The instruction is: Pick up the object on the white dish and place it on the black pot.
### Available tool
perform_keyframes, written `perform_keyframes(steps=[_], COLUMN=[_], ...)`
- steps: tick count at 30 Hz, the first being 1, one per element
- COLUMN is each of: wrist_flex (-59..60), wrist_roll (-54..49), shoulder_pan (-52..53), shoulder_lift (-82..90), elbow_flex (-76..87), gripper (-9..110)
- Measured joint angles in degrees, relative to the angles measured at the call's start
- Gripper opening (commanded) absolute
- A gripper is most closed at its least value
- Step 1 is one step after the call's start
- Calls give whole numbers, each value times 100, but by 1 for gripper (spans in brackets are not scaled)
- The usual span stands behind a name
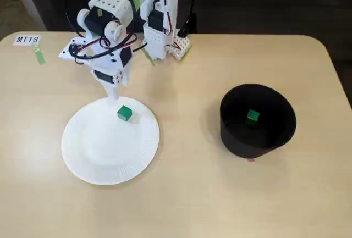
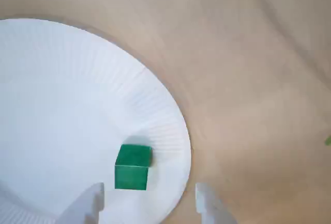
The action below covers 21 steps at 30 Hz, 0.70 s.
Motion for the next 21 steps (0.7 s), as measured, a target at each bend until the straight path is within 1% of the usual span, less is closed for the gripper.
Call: perform_keyframes(steps=[7,15,21], wrist_flex=[-97,-791,-905], wrist_roll=[53,62,114], shoulder_pan=[-246,-255,-272], shoulder_lift=[-132,-281,-413], elbow_flex=[0,352,431], gripper=[29,28,28])
